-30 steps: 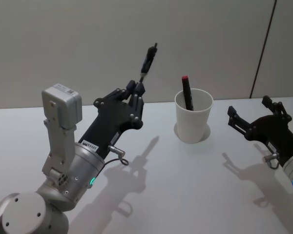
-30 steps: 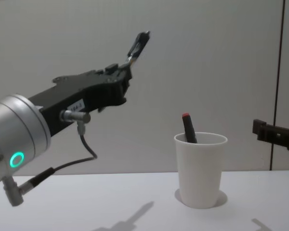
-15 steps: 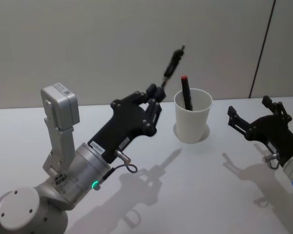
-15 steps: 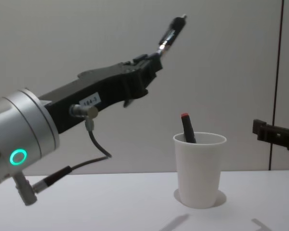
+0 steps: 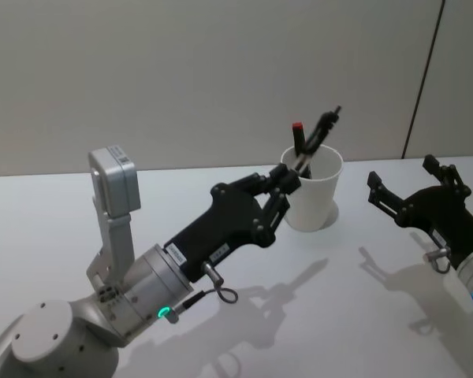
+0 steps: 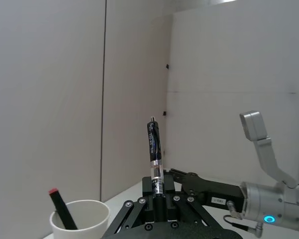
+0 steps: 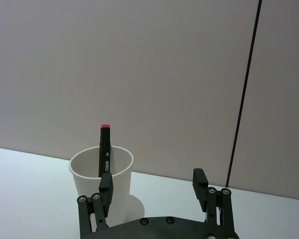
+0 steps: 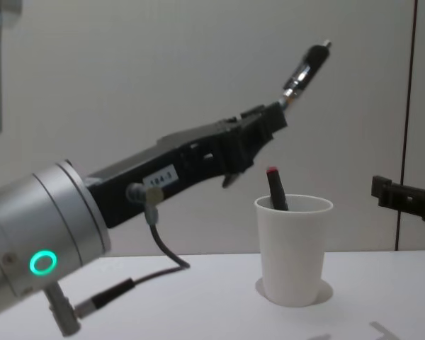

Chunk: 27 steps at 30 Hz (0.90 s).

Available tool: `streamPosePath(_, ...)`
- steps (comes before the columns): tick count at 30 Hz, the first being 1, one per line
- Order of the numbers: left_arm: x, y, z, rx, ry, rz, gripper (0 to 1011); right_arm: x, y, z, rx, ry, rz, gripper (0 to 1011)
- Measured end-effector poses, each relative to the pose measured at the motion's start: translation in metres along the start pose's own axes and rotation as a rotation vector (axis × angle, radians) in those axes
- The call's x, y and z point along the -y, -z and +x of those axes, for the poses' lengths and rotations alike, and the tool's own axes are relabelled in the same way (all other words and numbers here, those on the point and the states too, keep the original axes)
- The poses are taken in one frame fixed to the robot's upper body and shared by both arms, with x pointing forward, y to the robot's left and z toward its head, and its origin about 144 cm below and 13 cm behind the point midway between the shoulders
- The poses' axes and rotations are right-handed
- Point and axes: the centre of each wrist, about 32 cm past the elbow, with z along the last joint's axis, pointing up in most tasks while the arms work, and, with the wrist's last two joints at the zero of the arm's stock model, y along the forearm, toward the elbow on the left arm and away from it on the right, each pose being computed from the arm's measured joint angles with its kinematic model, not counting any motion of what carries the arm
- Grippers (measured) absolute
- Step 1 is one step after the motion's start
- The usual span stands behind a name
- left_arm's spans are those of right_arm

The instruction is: Place the pen into the pen holder.

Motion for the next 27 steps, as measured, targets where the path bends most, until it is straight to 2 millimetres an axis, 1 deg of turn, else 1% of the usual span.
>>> streamPosePath(13,0.003,0.013,0.002,-0.050,0.051,0.020,128,0.000,0.000,0.000,0.000,0.000,0.000,1001)
streamPosePath(27,0.007,0.020,0.002,-0.015,0.040,0.059,128,0.000,0.000,0.000,0.000,0.000,0.000,1001)
